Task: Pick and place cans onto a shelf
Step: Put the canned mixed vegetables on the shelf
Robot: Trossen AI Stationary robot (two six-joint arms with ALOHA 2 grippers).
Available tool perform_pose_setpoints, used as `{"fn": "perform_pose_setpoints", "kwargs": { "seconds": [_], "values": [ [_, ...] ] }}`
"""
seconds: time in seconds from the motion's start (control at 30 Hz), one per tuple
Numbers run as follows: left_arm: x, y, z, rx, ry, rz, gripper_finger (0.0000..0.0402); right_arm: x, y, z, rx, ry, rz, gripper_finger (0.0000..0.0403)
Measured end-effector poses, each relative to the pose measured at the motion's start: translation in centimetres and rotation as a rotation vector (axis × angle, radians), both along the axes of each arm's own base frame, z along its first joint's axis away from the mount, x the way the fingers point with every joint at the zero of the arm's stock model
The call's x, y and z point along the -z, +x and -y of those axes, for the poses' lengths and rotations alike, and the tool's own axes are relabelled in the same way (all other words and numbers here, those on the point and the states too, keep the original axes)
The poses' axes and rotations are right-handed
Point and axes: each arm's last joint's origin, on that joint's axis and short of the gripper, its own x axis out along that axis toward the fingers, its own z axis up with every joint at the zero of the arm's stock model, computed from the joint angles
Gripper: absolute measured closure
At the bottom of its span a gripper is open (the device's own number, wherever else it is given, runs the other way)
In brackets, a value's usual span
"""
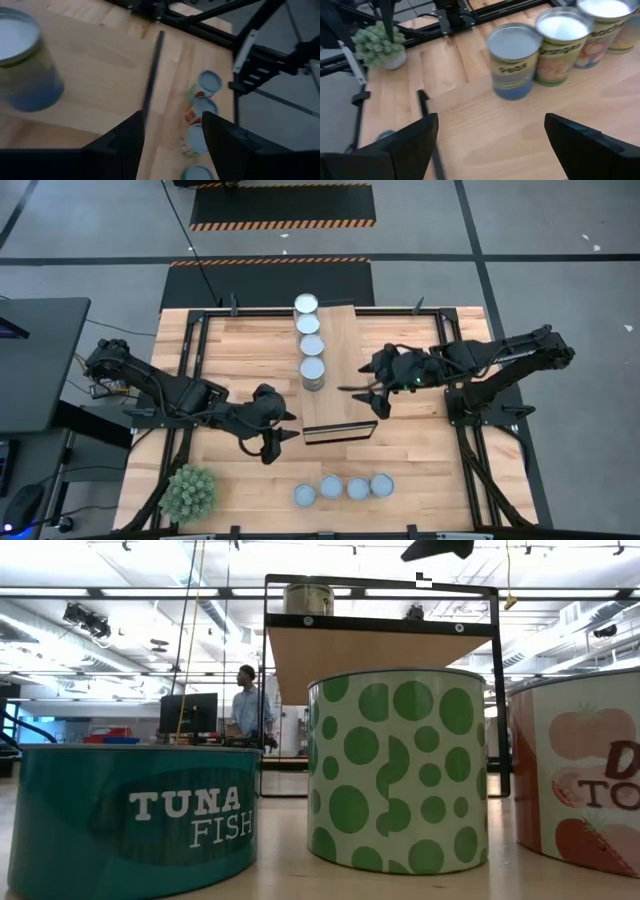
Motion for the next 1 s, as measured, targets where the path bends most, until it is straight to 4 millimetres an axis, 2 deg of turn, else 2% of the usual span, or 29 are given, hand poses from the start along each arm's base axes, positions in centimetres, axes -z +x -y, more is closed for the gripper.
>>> {"fn": "perform_pose_setpoints", "kwargs": {
  "seconds": [0.3, 0.6, 0.83, 1.0],
  "values": [
    [-0.2, -0.5, 1.4, 0.078, 0.029, 0.029, 0.0198, 0.1, -1.2, -4.0, -0.03, 0.123, 0.003, 0.0043],
    [-0.4, -0.4, 1.5, 0.088, 0.04, 0.042, 0.0198, -0.2, -2.8, -8.1, -0.102, 0.273, 0.04, 0.0055],
    [-0.3, -0.3, 1.3, 0.091, 0.107, 0.047, 0.0198, 0.0, -4.2, -10.0, -0.105, 0.32, 0.028, 0.0056],
    [-0.4, -0.3, 1.2, 0.074, 0.151, 0.055, 0.0198, 1.7, -4.7, -11.1, -0.09, 0.364, -0.016, 0.0056]
  ]
}}
